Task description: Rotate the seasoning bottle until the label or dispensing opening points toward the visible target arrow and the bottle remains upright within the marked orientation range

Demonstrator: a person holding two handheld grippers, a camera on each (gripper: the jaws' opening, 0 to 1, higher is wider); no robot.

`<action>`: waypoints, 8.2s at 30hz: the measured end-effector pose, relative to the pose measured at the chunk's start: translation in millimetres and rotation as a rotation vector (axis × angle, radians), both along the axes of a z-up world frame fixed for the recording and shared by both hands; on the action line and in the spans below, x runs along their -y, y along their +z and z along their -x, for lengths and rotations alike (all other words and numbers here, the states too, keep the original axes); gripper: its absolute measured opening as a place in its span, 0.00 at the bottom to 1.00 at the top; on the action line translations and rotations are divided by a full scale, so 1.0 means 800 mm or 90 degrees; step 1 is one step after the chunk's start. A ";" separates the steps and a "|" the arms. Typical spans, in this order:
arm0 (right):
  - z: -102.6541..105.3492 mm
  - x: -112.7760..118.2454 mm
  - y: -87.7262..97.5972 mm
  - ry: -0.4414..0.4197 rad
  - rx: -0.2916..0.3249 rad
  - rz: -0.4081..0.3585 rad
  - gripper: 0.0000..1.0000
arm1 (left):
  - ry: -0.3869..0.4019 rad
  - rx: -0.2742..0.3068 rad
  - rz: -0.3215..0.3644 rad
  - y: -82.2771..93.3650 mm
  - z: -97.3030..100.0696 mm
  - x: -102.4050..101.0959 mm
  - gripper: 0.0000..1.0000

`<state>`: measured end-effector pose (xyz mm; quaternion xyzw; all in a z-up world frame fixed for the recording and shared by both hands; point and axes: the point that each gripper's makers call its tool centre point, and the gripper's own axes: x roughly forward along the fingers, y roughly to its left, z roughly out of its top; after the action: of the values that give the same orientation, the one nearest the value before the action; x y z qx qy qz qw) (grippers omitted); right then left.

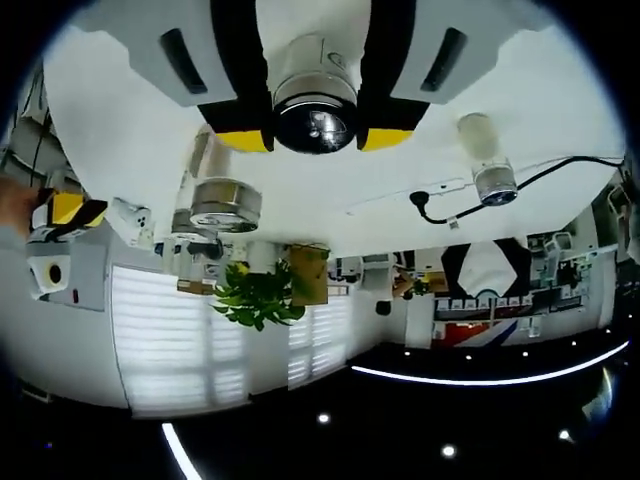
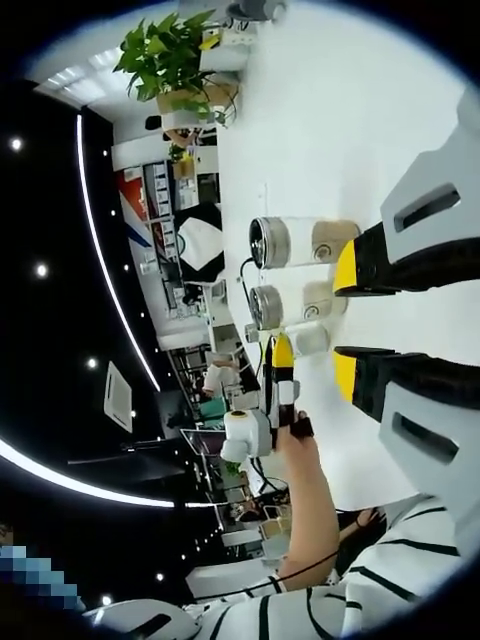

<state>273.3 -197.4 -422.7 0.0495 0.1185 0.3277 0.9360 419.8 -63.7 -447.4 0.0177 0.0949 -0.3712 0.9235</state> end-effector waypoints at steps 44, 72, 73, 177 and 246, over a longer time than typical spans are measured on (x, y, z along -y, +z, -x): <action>0.007 0.001 0.005 0.009 0.017 -0.004 0.17 | 0.002 0.023 0.047 0.019 0.018 -0.017 0.40; 0.028 -0.038 0.028 0.094 0.035 -0.002 0.17 | -0.246 -0.014 0.037 0.013 0.012 0.004 0.37; 0.029 -0.039 0.028 0.096 0.036 0.000 0.17 | -0.247 -0.014 0.041 0.013 0.011 0.004 0.36; 0.031 -0.027 -0.001 0.075 0.033 0.072 0.16 | -0.134 -0.071 0.050 -0.012 0.013 -0.005 0.35; 0.027 -0.008 0.000 0.017 0.021 0.023 0.11 | -0.071 -0.052 0.052 -0.002 0.011 -0.008 0.35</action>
<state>251.8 -191.2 -422.7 0.0257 0.1095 0.3387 0.9342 411.3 -57.6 -448.9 -0.0296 0.1164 -0.4260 0.8967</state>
